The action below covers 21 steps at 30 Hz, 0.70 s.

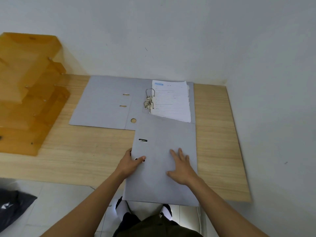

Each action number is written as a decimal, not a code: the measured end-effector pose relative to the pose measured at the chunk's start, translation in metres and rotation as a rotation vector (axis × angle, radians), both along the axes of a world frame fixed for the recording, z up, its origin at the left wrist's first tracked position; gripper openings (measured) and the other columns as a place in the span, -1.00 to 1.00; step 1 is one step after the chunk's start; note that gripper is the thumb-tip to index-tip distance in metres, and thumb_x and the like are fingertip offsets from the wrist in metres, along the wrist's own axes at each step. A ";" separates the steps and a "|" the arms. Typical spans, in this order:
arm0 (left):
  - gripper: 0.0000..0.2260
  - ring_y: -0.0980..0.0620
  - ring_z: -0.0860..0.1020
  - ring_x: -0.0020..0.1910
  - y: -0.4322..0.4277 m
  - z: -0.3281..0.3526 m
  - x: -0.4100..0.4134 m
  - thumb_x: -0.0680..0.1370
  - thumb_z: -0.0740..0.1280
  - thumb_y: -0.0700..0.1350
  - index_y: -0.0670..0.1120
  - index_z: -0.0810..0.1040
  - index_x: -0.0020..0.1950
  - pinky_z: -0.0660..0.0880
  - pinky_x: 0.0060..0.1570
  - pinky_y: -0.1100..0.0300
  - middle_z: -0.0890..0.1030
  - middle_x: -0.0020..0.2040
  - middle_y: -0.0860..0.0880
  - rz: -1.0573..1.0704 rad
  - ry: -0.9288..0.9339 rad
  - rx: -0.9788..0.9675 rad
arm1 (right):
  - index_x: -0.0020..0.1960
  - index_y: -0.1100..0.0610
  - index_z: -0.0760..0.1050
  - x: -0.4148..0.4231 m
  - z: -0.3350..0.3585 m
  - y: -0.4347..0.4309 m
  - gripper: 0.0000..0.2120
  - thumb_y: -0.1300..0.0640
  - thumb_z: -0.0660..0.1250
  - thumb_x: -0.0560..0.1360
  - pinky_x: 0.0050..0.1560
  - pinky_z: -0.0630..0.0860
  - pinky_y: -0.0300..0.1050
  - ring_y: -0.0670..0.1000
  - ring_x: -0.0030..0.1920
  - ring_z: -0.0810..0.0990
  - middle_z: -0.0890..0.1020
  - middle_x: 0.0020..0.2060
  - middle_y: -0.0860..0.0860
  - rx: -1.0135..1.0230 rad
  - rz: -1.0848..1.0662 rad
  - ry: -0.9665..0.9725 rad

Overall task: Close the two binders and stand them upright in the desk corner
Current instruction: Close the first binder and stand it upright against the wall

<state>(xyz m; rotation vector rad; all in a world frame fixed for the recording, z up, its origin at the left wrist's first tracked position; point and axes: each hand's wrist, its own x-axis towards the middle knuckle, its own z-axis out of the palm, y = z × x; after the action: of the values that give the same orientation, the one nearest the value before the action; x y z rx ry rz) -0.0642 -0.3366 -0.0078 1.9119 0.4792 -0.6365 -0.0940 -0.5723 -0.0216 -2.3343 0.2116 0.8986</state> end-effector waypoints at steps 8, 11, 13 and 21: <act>-0.56 -0.18 0.72 0.09 -0.005 -0.005 0.013 0.52 0.47 0.02 -0.17 0.60 0.32 0.64 0.15 -0.13 0.74 0.16 -0.14 0.270 0.120 -0.241 | 0.65 -0.08 -0.04 -0.001 0.002 0.001 -0.24 -0.01 0.30 0.58 0.57 -0.08 0.15 0.26 0.61 -0.27 -0.20 0.65 0.00 0.095 -0.117 0.011; -0.59 -0.08 0.75 -0.03 -0.004 -0.004 0.025 0.48 0.48 0.13 -0.09 0.68 0.21 0.65 -0.05 0.02 0.77 0.09 -0.08 0.283 0.186 -0.291 | 0.65 -0.04 0.00 -0.004 0.005 0.005 -0.29 -0.03 0.26 0.61 0.58 -0.10 0.18 0.27 0.61 -0.28 -0.17 0.65 0.01 0.121 -0.225 0.034; -0.56 -0.04 0.72 -0.03 0.000 -0.004 0.027 0.46 0.42 0.28 -0.03 0.70 0.12 0.58 -0.07 0.05 0.77 0.06 -0.04 0.277 0.245 -0.305 | 0.64 -0.01 0.02 -0.006 0.009 0.008 -0.33 -0.04 0.23 0.63 0.58 -0.09 0.20 0.25 0.61 -0.27 -0.16 0.65 0.01 0.145 -0.319 0.032; -0.45 -0.08 0.70 0.22 -0.028 0.021 0.038 0.57 0.28 0.32 -0.01 0.64 0.37 0.62 0.17 -0.02 0.72 0.25 -0.10 -0.021 0.350 -0.782 | 0.65 -0.08 -0.07 -0.006 0.049 0.020 -0.39 -0.23 -0.02 0.66 0.58 -0.09 0.26 0.06 0.64 -0.16 -0.10 0.65 -0.10 0.190 -0.712 -0.065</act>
<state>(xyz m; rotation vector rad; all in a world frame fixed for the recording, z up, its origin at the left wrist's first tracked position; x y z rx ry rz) -0.0263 -0.3649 0.0127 1.0712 0.3503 -1.0041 -0.1003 -0.5520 0.0279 -1.8880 0.8274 0.4575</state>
